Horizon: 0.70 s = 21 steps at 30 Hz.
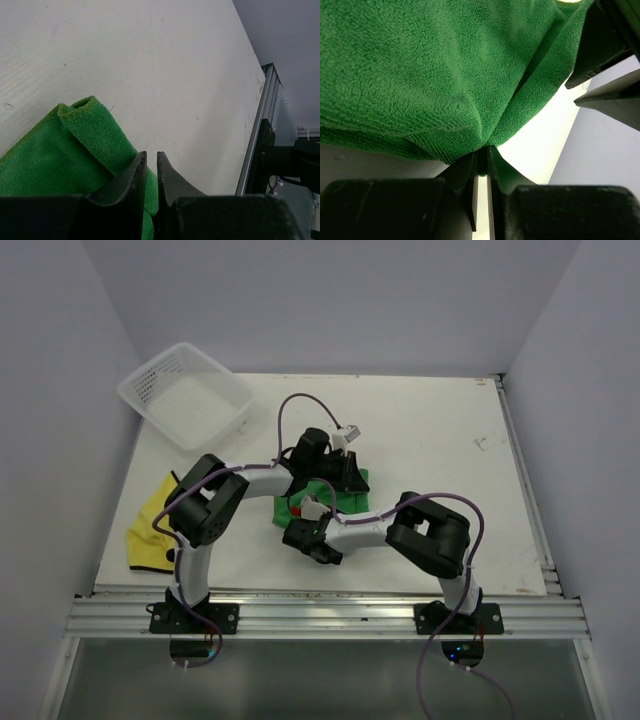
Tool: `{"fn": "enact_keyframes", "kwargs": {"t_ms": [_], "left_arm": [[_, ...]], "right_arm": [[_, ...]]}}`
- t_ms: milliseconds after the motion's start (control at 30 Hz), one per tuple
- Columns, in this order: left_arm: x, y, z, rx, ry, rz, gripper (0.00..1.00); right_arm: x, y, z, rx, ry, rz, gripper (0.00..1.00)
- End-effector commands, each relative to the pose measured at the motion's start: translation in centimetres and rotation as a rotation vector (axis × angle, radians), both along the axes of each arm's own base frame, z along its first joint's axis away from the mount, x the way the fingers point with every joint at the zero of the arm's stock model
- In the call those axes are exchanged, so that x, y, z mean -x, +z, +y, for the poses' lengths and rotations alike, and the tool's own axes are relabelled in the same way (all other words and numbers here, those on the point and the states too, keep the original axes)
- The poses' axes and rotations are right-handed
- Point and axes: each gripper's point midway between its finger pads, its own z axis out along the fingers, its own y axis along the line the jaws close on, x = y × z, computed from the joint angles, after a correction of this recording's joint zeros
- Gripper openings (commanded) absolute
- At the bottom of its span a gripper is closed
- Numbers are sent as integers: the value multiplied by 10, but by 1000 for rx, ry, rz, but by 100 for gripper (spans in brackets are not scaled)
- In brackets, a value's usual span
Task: Roll the towels
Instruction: Roll the towel
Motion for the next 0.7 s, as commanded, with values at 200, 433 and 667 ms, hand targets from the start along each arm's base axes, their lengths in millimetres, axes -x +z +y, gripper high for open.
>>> {"fn": "enact_keyframes", "kwargs": {"t_ms": [200,433,667], "left_arm": [[-1,4,-6,66,-21,-24,17],[-6,-30,5,-40,23,-6,17],[-21,-52,21,-166,104,-46,16]], "right_arm": [[3,-25,12,-81,-29,62,0],[2,-25,12,-82,-34,60,0],[3,-22,11,-82,-35,64,0]]}}
